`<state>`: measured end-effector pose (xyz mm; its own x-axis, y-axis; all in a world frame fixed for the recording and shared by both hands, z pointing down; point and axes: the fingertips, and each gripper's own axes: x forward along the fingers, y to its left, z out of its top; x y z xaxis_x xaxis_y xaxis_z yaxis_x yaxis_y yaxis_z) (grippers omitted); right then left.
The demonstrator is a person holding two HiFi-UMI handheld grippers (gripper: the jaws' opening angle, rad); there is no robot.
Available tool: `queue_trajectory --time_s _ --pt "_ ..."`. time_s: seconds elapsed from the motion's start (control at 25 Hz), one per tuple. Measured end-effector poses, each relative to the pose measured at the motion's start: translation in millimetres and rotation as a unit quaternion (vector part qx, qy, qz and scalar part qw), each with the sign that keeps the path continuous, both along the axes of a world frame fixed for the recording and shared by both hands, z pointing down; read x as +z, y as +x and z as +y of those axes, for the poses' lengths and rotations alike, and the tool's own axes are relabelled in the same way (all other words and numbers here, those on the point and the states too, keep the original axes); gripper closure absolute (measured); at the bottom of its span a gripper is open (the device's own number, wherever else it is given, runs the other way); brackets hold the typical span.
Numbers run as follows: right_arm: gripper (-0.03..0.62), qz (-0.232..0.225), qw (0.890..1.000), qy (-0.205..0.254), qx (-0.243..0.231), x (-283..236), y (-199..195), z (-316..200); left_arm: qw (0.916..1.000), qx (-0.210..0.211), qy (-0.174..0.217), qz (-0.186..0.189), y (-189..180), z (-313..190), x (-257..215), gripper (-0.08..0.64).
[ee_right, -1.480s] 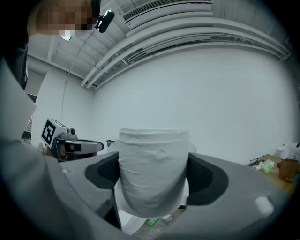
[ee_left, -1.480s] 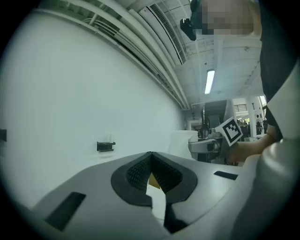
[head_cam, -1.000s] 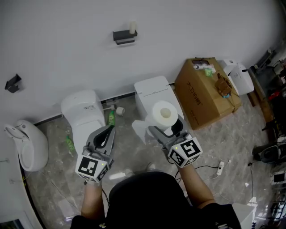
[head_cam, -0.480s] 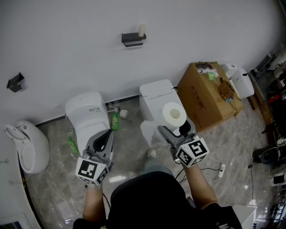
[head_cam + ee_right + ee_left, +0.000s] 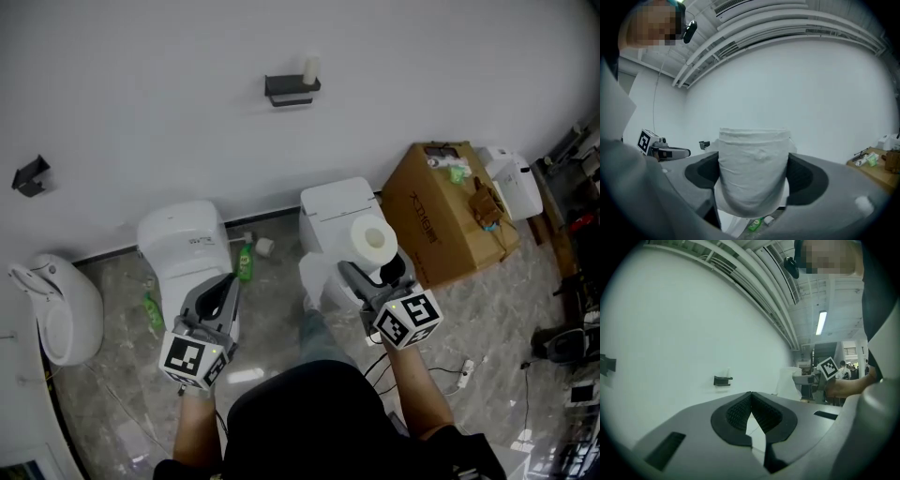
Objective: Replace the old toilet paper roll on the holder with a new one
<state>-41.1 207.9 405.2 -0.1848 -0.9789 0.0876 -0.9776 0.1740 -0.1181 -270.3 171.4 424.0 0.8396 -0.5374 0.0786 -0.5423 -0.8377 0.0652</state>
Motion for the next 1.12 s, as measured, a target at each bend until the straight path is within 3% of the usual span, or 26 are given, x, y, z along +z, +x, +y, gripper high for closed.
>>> queue_trajectory --time_s 0.68,1.12 --pt "0.179 -0.028 0.996 -0.052 -0.072 28 142 -226 0.9978 -0.052 -0.024 -0.033 153 -206 -1 0.549" --pt "0.179 -0.047 0.991 -0.044 -0.114 26 201 -322 0.9935 -0.101 -0.040 -0.035 219 -286 -1 0.549"
